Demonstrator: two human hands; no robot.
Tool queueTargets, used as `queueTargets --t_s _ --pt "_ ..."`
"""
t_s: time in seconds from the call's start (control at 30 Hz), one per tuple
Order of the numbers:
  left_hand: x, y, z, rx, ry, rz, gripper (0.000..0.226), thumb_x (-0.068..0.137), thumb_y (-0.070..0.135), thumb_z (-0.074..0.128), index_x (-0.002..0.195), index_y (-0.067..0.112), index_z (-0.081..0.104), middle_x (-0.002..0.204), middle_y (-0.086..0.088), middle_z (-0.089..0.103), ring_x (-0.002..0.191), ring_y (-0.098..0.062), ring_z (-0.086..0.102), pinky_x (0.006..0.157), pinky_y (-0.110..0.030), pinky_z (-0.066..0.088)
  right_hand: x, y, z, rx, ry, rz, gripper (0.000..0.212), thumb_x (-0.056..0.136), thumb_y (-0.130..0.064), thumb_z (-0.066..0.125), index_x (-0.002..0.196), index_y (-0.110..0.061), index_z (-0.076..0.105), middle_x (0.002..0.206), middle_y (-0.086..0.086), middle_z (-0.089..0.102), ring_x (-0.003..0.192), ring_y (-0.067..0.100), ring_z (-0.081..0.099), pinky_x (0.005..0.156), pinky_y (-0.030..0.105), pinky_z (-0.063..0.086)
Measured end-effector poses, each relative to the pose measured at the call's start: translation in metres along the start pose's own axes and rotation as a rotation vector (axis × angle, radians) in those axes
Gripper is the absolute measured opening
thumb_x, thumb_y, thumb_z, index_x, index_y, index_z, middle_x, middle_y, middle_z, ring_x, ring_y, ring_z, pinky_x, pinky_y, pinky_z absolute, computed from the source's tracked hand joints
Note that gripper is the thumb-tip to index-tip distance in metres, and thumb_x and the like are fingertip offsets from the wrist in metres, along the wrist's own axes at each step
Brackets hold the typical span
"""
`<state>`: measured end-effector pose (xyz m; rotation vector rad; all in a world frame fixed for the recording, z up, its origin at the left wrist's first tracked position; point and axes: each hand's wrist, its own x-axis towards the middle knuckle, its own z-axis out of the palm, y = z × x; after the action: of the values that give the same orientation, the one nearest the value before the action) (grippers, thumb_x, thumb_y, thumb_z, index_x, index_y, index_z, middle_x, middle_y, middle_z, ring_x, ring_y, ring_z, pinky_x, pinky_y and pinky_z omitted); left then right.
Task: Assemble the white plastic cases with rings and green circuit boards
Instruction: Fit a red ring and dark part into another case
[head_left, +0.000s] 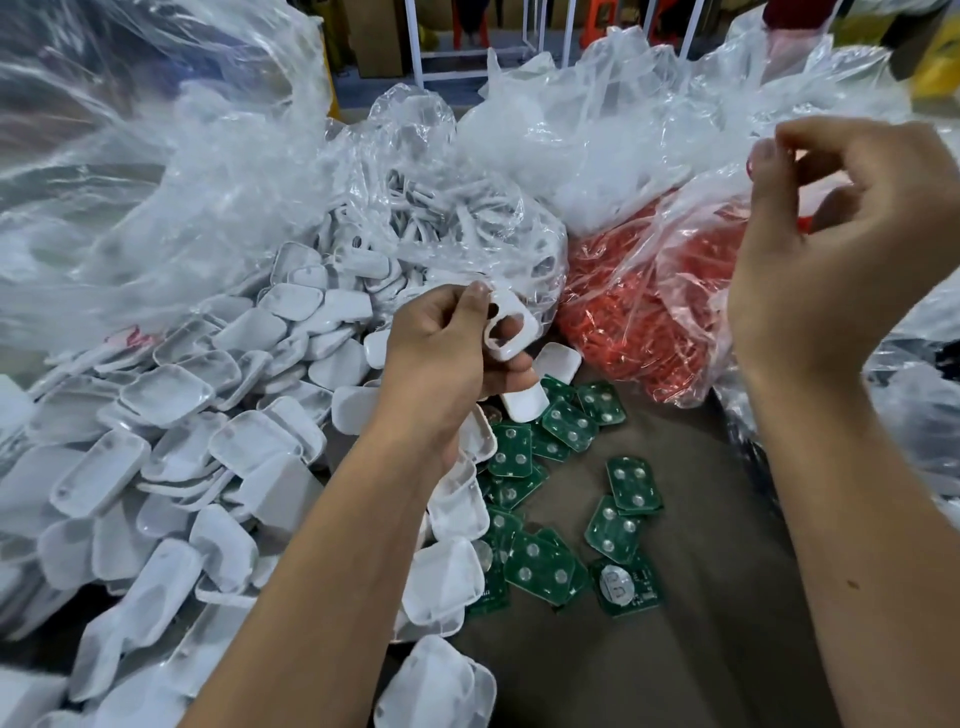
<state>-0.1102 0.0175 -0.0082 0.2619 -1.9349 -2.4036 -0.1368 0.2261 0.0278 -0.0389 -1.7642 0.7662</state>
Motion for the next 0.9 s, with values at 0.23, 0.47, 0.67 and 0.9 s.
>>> queueTargets --t_s 0.23,0.47,0.67,0.9 --pt "0.000 0.004 -0.002 -0.079 -0.005 -0.028 0.024 0.107 0.019 0.057 0.093 0.000 0.060 0.091 -0.028 0.068 0.068 -0.035 0.077 0.060 -0.031 0.063 -0.046 -0.037 0.007 0.596 -0.541 0.366 0.010 0.089 -0.020 0.082 0.099 -0.022 0.079 0.085 -0.008 0.078 0.074 0.007 0.074 0.067 0.021 0.058" --pt "0.000 0.004 -0.005 -0.074 0.023 -0.031 0.021 0.104 0.018 0.061 0.102 -0.003 0.064 0.101 -0.032 0.073 0.071 -0.035 0.077 0.060 -0.029 0.061 -0.061 -0.026 0.016 0.842 -0.742 0.580 0.016 0.080 -0.021 0.084 0.092 -0.011 0.081 0.072 -0.001 0.076 0.047 0.000 0.061 0.048 0.007 0.043" --pt "-0.003 0.006 -0.008 0.071 0.022 0.081 0.012 0.103 0.007 0.058 0.105 0.013 0.067 0.085 -0.019 0.077 0.064 -0.033 0.076 0.055 -0.029 0.058 -0.061 -0.021 0.016 0.870 -0.875 0.708 0.014 0.088 -0.020 0.079 0.099 -0.010 0.082 0.068 0.003 0.074 0.040 0.003 0.045 0.038 0.014 0.031" --pt "-0.004 0.013 -0.016 0.234 -0.094 0.138 0.024 0.095 -0.002 0.057 0.083 0.009 0.075 0.083 -0.009 0.077 0.069 -0.031 0.077 0.055 -0.029 0.058 -0.065 -0.022 0.017 0.785 -0.863 0.515 0.009 0.089 -0.012 0.081 0.097 -0.015 0.083 0.076 -0.003 0.078 0.050 -0.002 0.062 0.049 0.005 0.043"
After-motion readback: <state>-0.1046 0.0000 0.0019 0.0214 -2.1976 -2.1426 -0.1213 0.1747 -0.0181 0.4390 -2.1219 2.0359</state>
